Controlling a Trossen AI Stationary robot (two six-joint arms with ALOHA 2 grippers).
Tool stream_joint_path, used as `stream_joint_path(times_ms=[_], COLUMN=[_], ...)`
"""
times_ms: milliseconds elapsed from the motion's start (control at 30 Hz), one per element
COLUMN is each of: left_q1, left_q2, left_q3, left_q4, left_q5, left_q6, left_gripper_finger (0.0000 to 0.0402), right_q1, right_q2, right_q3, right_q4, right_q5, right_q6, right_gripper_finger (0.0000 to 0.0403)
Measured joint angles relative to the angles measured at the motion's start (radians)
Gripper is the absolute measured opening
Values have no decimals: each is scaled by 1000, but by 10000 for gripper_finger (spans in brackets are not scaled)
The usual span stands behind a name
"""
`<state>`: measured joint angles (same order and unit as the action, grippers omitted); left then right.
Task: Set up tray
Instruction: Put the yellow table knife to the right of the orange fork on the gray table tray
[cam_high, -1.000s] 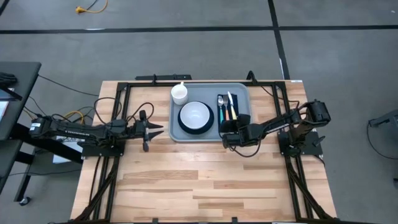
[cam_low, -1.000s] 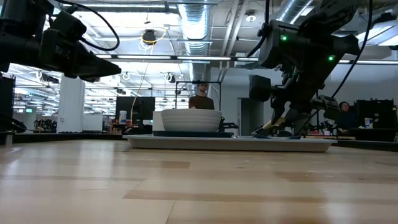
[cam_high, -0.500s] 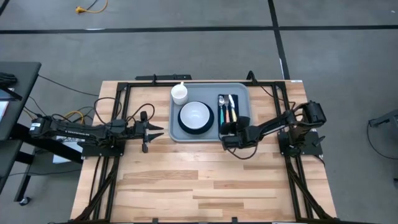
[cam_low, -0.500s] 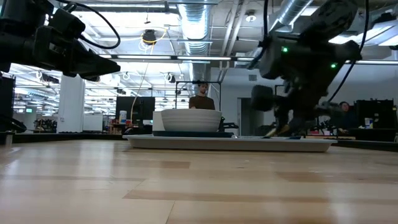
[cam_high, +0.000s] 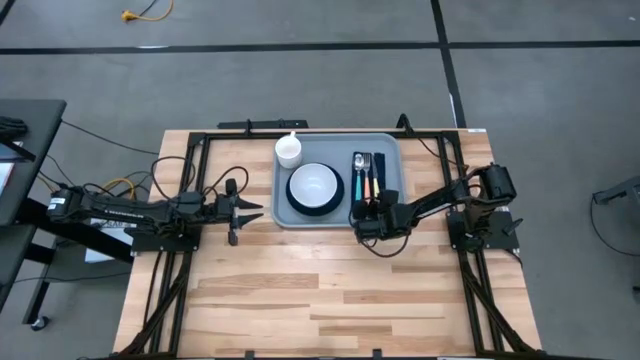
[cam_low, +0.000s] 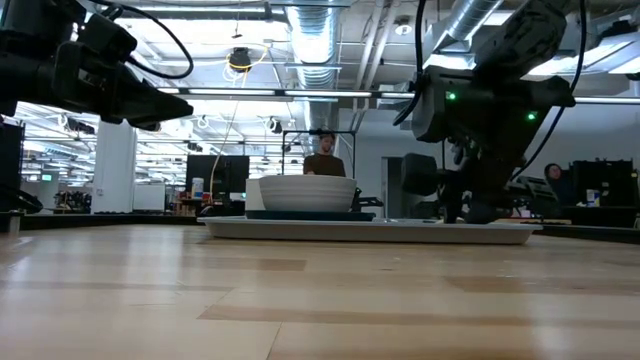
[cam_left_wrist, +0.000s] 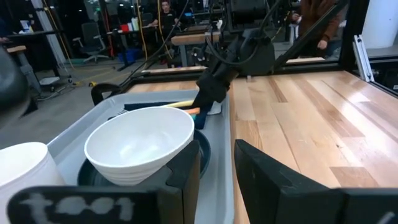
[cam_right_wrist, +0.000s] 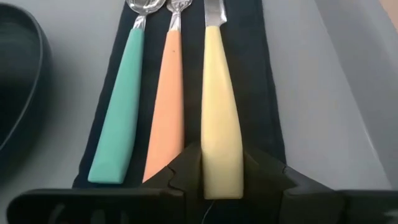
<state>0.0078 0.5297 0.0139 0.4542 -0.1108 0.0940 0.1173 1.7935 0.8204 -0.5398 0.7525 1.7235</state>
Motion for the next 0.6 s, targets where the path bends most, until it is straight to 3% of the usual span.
stream_joint_path(times_ms=[300,600], left_q1=[0,0], left_q2=[0,0], left_q3=[0,0], left_q4=[0,8], left_q5=[0,0], left_q6=[0,0], left_gripper_finger=[89,89], right_q1=[-3,-3], right_q2=[0,0], right_q3=[0,0], right_q4=[3,0], right_q5=[-22,-22], right_q6=[-4,-7], right_gripper_finger=[109,169])
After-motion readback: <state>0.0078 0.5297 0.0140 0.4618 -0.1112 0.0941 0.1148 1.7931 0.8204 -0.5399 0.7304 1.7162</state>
